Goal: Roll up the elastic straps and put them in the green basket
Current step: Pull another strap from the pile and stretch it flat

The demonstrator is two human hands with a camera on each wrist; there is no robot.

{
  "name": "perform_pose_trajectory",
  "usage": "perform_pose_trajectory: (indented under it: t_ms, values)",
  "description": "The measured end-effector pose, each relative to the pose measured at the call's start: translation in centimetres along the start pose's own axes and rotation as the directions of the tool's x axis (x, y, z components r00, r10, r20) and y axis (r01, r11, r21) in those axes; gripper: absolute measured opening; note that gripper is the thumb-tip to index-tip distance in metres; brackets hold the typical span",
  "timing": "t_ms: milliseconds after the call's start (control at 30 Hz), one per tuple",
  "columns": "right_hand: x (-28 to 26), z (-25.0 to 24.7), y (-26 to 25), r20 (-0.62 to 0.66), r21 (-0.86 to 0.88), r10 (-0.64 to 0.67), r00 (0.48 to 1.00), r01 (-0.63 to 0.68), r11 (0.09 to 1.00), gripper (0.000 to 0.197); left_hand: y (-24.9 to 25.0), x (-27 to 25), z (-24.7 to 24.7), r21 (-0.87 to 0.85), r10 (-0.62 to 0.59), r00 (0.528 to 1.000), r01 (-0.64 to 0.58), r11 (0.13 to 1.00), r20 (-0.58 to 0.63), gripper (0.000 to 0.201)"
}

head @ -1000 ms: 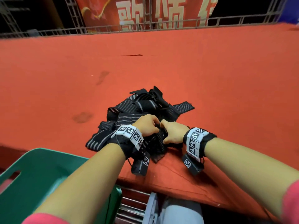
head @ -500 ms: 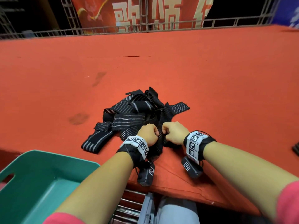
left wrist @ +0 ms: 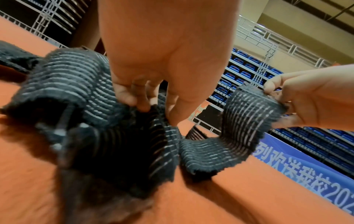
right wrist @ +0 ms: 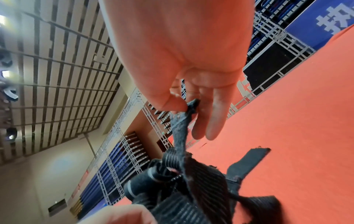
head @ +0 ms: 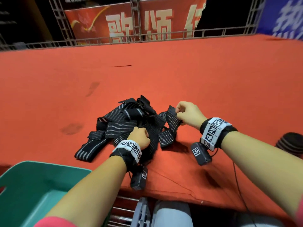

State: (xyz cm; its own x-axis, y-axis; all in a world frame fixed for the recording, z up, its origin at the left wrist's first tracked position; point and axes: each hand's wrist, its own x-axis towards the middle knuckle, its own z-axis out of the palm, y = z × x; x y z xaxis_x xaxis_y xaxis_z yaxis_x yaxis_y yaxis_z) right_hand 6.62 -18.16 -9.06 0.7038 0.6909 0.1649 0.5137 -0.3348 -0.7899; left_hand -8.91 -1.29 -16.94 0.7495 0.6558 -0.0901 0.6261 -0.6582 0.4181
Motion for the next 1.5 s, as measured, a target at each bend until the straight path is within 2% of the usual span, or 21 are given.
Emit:
perform_pose_trajectory:
  t_ms: [67, 133, 233, 300, 367, 433, 633, 800, 967, 1067, 1267, 1500]
  values:
    - [-0.3, -0.6, -1.1, -0.022, 0.095, -0.002, 1.000, 0.004, 0.995, 0.021, 1.2, 0.1, -0.2, -0.013, 0.053, 0.996, -0.054, 0.998, -0.068, 0.024]
    - [-0.5, -1.2, -2.2, -0.027, 0.194, 0.001, 1.000, 0.005, 0.981, 0.024, 3.2, -0.3, -0.8, -0.062, 0.138, 0.983, -0.147, 0.987, -0.125, 0.056]
    - [-1.2, -2.5, -3.9, -0.035, 0.287, -0.025, 0.999, 0.034, 0.957, 0.030, 6.6, -1.1, -1.6, -0.317, 0.245, 0.966, -0.258, 0.913, -0.079, 0.092]
    - [-2.0, -3.9, -5.1, -0.064, 0.328, -0.045, 0.997, 0.063, 0.943, 0.030, 8.4, -1.7, -1.7, -0.465, 0.271, 0.960, -0.273, 0.842, -0.073, 0.098]
    - [-2.8, -5.2, -6.0, -0.077, 0.384, -0.048, 0.996, 0.075, 0.920, 0.028, 9.9, -2.3, -1.6, -0.536, 0.266, 0.960, -0.271, 0.799, -0.090, 0.092]
    - [-3.7, -6.6, -6.8, -0.079, 0.438, -0.052, 0.995, 0.082, 0.895, 0.028, 11.1, -2.8, -1.6, -0.550, 0.257, 0.960, -0.275, 0.789, -0.112, 0.078]
    - [-5.6, -10.3, -8.3, -0.135, 0.526, -0.066, 0.989, 0.128, 0.841, 0.029, 13.5, -3.2, -0.6, -0.521, 0.181, 0.966, -0.252, 0.815, -0.183, 0.062]
    - [-6.6, -12.8, -8.3, -0.189, 0.606, -0.018, 0.982, 0.131, 0.784, 0.029, 13.2, -3.4, 0.4, -0.425, 0.085, 0.967, -0.185, 0.886, -0.242, 0.028]
    - [-8.0, -15.5, -7.7, -0.228, 0.673, 0.036, 0.973, 0.131, 0.728, 0.028, 10.5, -4.0, 0.2, -0.296, -0.024, 0.959, -0.064, 0.953, -0.283, 0.022]
    - [-9.2, -16.2, -7.2, -0.275, 0.650, 0.082, 0.958, 0.122, 0.750, 0.028, 9.0, -5.2, -0.7, -0.220, -0.068, 0.960, 0.007, 0.976, -0.272, 0.009]
    - [-12.7, -17.0, -4.7, -0.324, 0.661, 0.206, 0.923, 0.065, 0.748, 0.028, 6.1, -8.2, -1.9, -0.152, -0.074, 0.948, 0.027, 0.988, -0.308, 0.011]
    - [-17.1, -17.7, -0.3, -0.351, 0.646, 0.313, 0.883, -0.015, 0.764, 0.025, 4.5, -11.4, -1.3, -0.187, -0.120, 0.940, 0.062, 0.980, -0.320, 0.009]
